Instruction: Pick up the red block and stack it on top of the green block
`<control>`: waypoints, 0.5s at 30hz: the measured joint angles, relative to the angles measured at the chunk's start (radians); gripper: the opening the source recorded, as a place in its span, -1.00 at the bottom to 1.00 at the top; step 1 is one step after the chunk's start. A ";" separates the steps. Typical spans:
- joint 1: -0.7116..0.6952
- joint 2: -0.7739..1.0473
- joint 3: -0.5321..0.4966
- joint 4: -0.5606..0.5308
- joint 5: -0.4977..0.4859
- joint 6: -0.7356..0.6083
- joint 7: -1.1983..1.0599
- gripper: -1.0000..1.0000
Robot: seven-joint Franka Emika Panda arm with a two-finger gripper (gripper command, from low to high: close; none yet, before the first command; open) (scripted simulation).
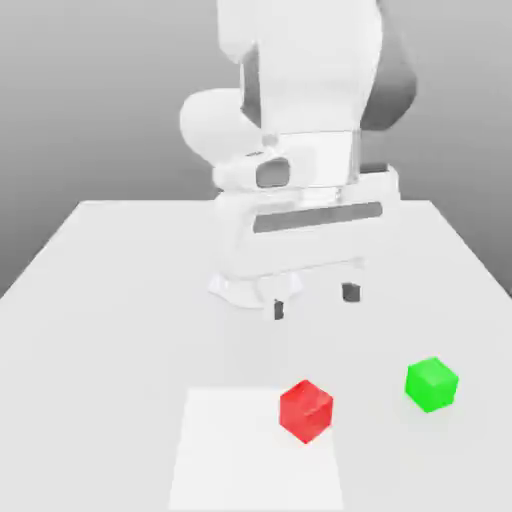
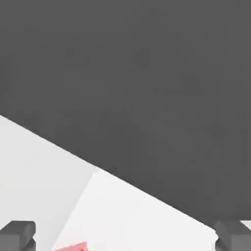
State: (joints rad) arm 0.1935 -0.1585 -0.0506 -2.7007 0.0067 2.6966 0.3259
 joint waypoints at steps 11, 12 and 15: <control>0.011 0.389 0.030 -0.062 0.023 0.296 -0.129 -1.00; 0.011 0.389 0.030 -0.062 0.023 0.296 -0.129 -1.00; 0.010 0.389 0.030 -0.062 0.021 0.295 -0.127 -1.00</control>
State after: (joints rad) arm 0.2038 0.2302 -0.0208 -2.7624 0.0280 2.9913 0.1987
